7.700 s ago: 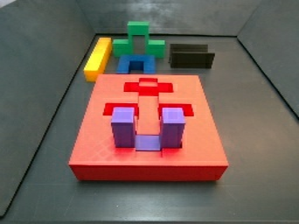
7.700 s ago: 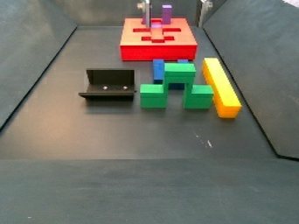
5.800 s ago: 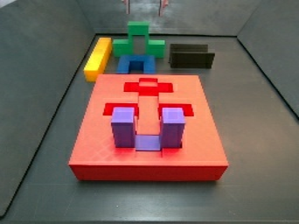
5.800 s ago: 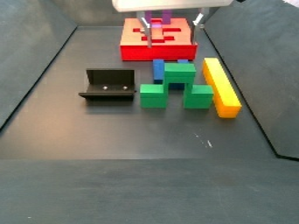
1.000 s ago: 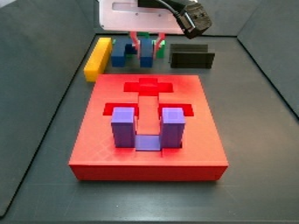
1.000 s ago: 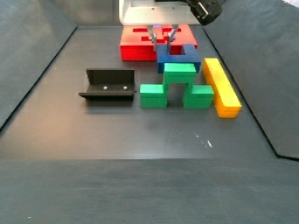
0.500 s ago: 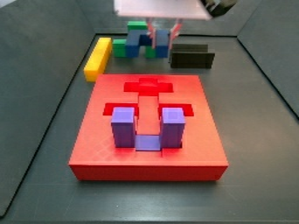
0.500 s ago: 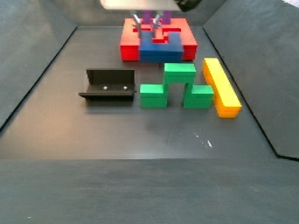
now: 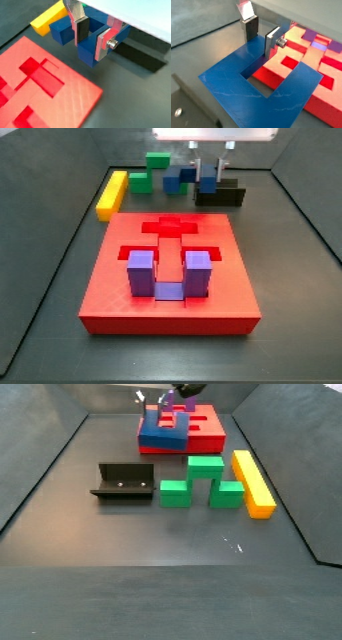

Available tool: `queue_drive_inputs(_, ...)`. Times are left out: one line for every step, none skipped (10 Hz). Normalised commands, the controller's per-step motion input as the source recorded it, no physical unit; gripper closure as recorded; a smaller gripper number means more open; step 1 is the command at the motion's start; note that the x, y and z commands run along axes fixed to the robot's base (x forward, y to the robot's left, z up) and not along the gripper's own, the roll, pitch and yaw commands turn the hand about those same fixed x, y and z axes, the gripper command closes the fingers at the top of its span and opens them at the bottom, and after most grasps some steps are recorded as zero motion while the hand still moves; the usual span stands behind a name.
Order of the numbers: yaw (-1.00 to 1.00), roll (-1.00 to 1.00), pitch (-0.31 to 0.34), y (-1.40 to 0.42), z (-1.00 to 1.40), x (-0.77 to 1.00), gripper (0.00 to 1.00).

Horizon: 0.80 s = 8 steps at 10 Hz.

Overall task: Pick up the blue object. Move up. Place the blue object on the fixture. Regrasp the blue object. Move to above the board. Insert the blue object.
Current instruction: Place the blue object on the fixture.

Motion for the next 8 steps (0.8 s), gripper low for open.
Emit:
queue_drive_inputs(-0.20, -0.45, 0.020, -0.17, 0.05, 0.91, 1.00)
queue_drive_inputs(-0.19, -0.47, 0.034, -0.12, 0.06, 0.93, 1.00)
queue_drive_inputs(-0.04, -0.56, 0.009, 0.00, 0.06, 0.75, 1.00)
queue_drive_inputs(0.11, -0.66, 0.083, 0.10, 0.13, 0.63, 1.00)
queue_drive_inputs(0.10, -0.60, 0.120, 0.06, 0.26, 0.67, 1.00)
queue_drive_inputs(0.07, -0.54, 0.146, 0.04, 0.32, 0.74, 1.00)
queue_drive_inputs(0.03, -0.51, 0.174, 0.00, 0.26, 0.82, 1.00)
queue_drive_inputs(0.03, -0.60, 0.143, 0.07, 0.13, 0.77, 1.00)
